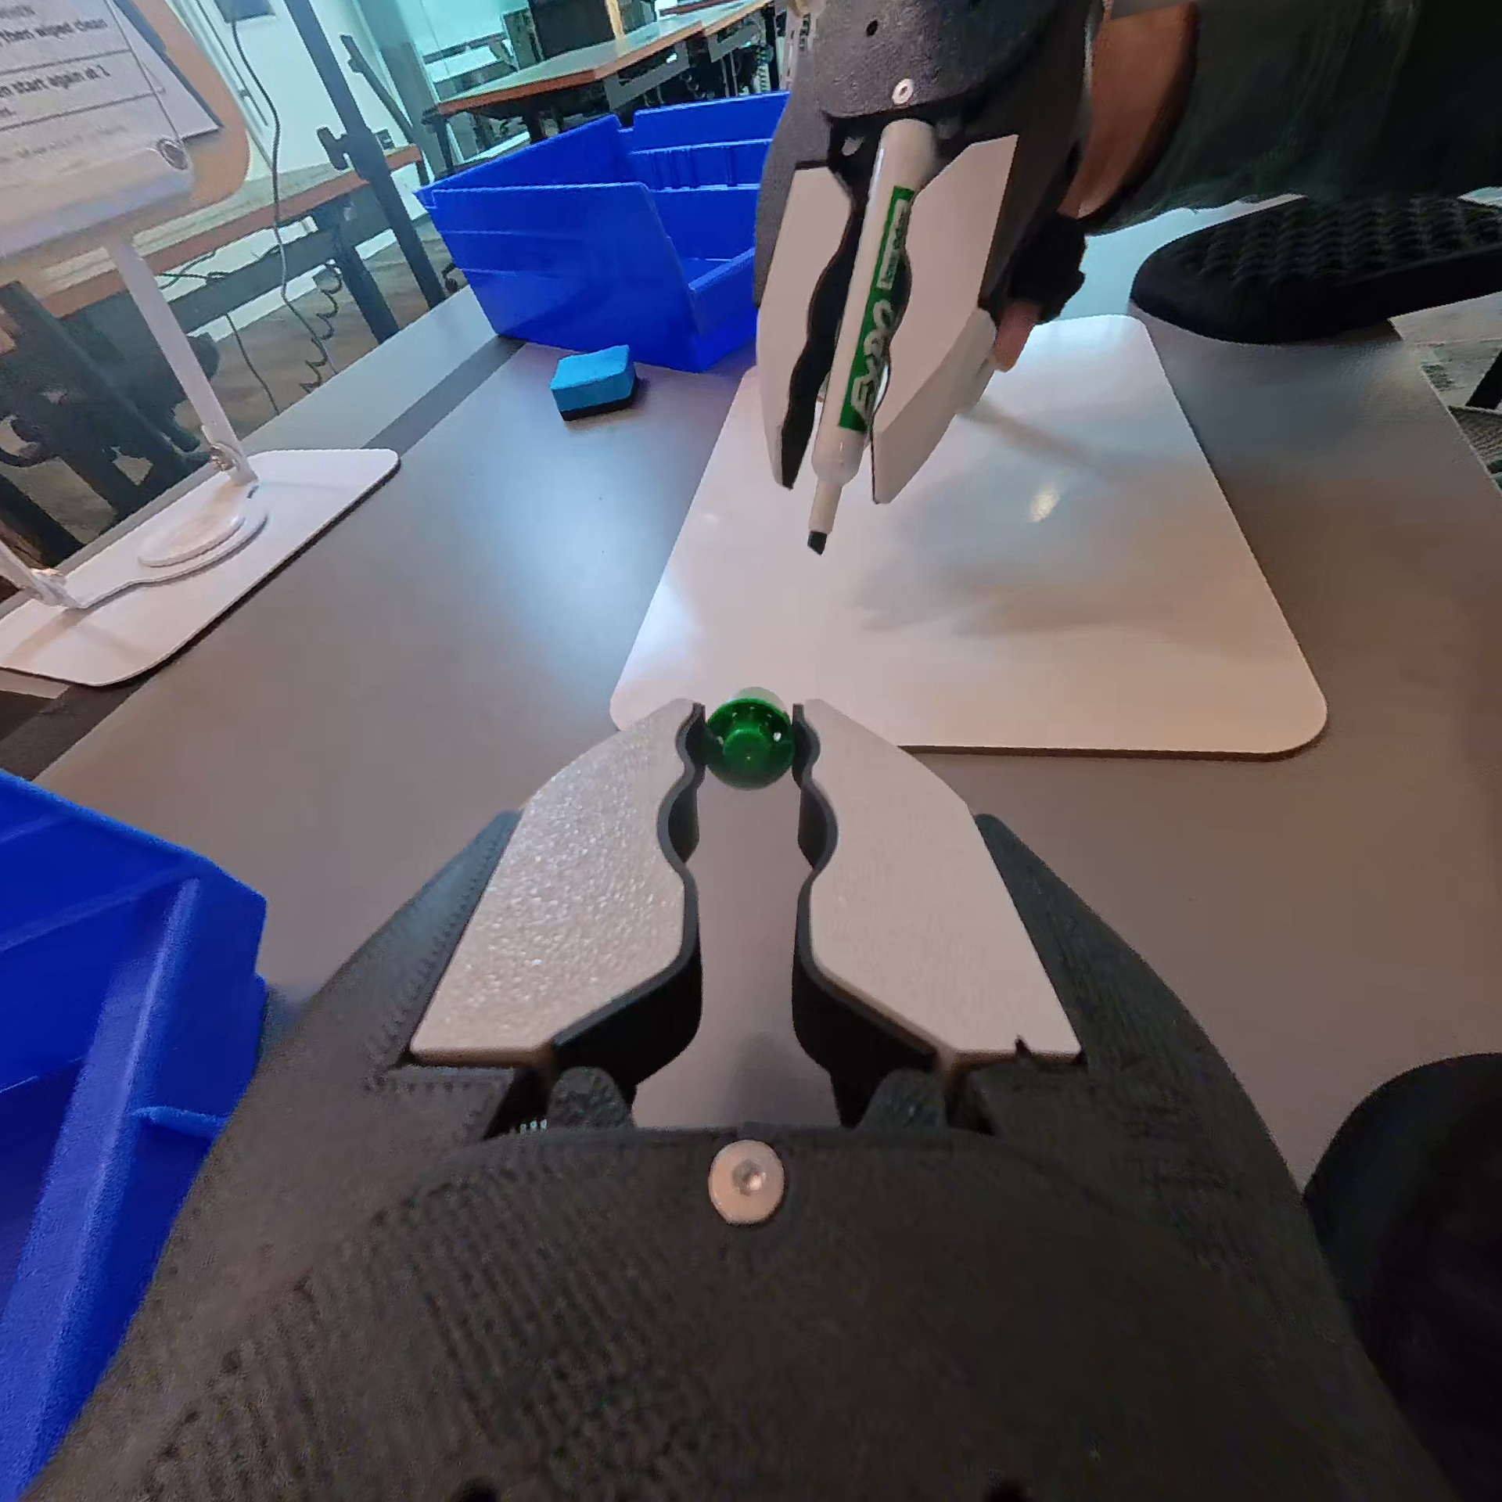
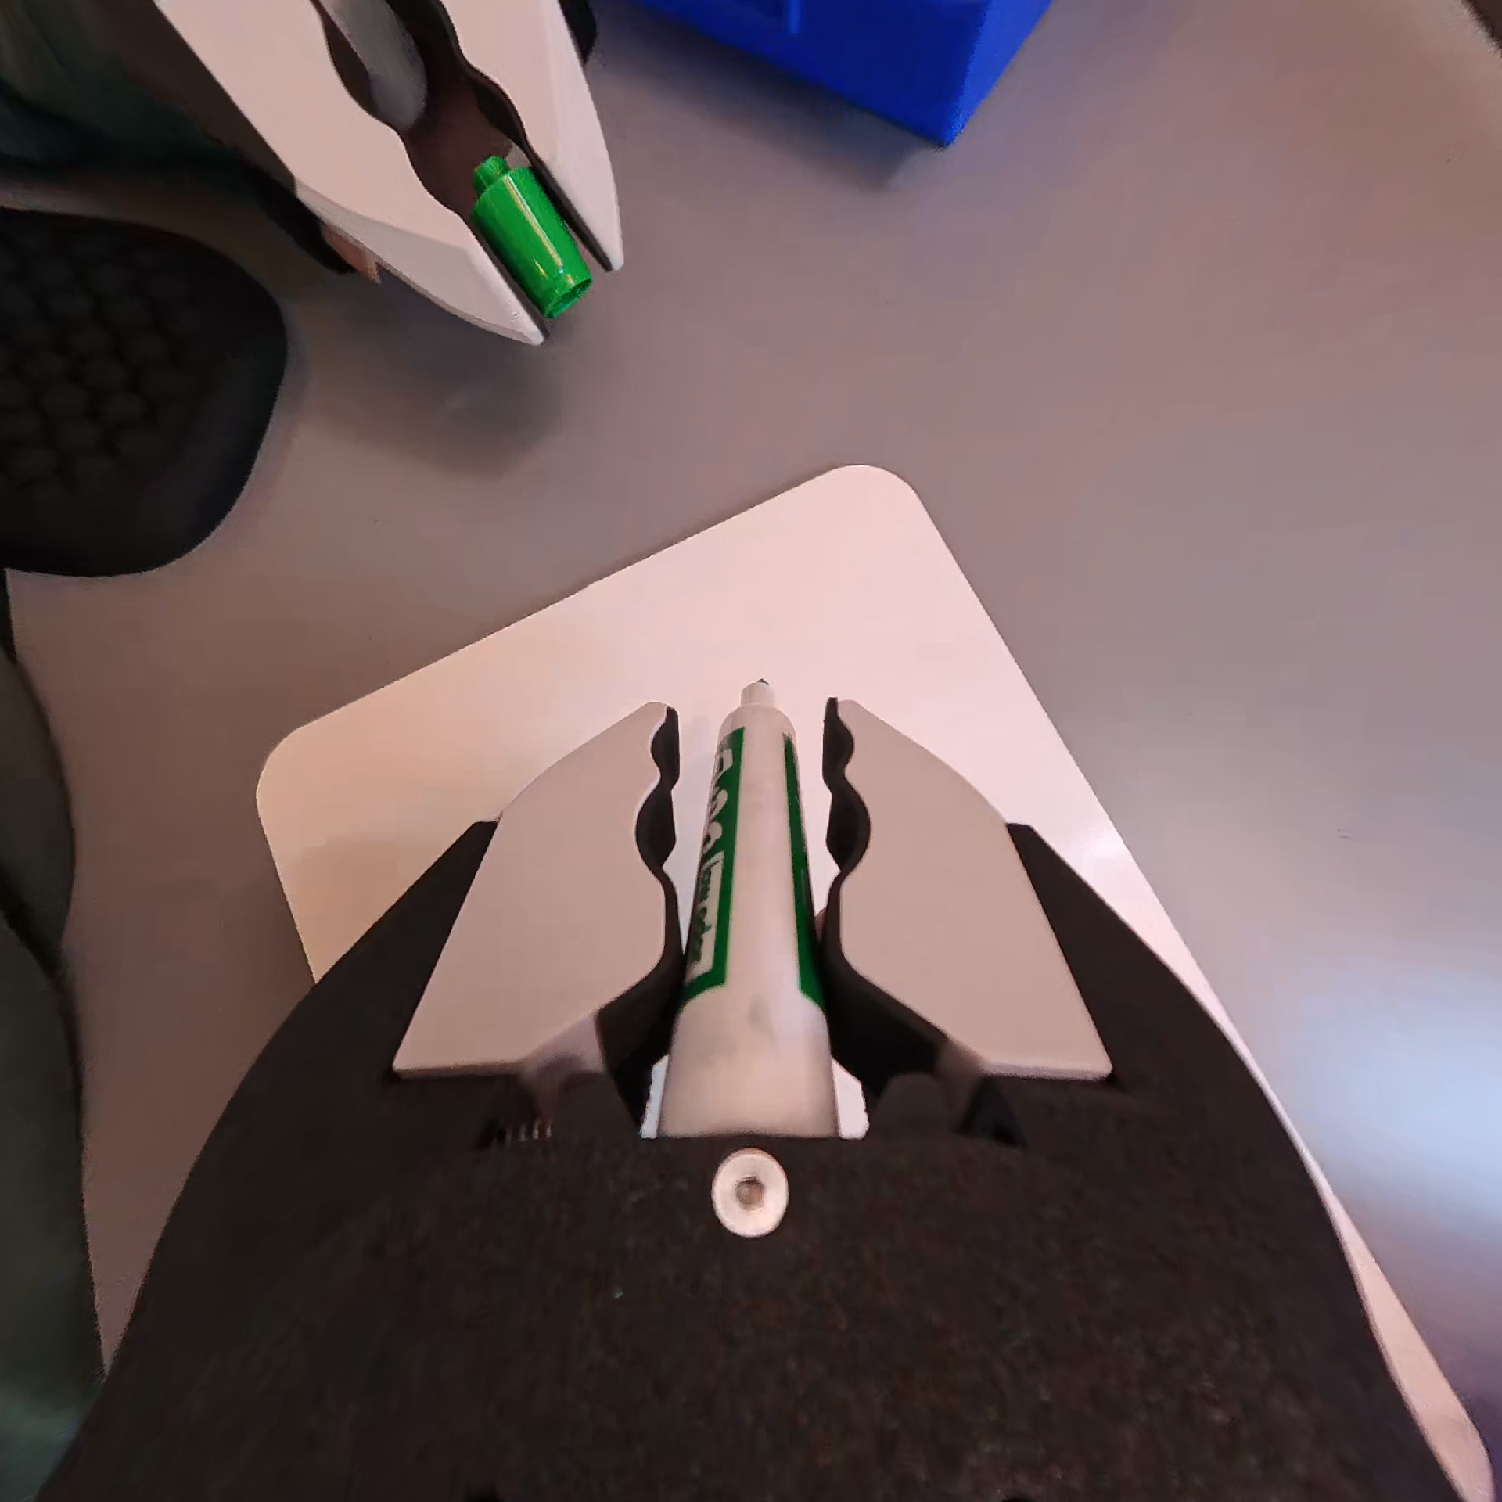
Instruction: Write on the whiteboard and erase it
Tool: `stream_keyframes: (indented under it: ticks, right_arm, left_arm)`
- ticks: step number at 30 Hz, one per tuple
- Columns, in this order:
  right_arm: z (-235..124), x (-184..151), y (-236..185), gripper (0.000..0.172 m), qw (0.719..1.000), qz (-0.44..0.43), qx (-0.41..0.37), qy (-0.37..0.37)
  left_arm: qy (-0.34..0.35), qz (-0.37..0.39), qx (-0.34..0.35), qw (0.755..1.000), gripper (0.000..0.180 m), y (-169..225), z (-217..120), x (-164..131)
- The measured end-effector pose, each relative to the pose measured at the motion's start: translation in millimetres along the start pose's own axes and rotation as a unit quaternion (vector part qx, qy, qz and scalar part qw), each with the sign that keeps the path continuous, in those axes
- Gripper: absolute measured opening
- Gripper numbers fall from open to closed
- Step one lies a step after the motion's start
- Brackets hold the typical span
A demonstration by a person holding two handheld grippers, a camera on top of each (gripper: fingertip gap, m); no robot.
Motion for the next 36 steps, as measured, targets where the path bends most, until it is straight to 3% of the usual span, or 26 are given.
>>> stream_keyframes:
  ticks: [12, 36]
  right_arm:
    - [18, 2, 2, 0.035, 1.000, -0.002, 0.003, -0.026]
    - [40, 2, 13, 0.035, 0.996, -0.066, -0.029, -0.053]
  left_arm:
    - [-0.029, 0.045, -0.004, 0.999, 0.020, 21, 11, -9]
    - [-0.048, 0.064, 0.003, 0.997, 0.020, 23, 14, -13]
Point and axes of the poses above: each gripper's, where its closed fingertips meet, z out along the fingers, x out of its top, y = z × x across the jaws, the point moved 2 cm from there along -z, back along the fingers, and after that the axes turned 5 degrees about -z, right-handed, at the moved point
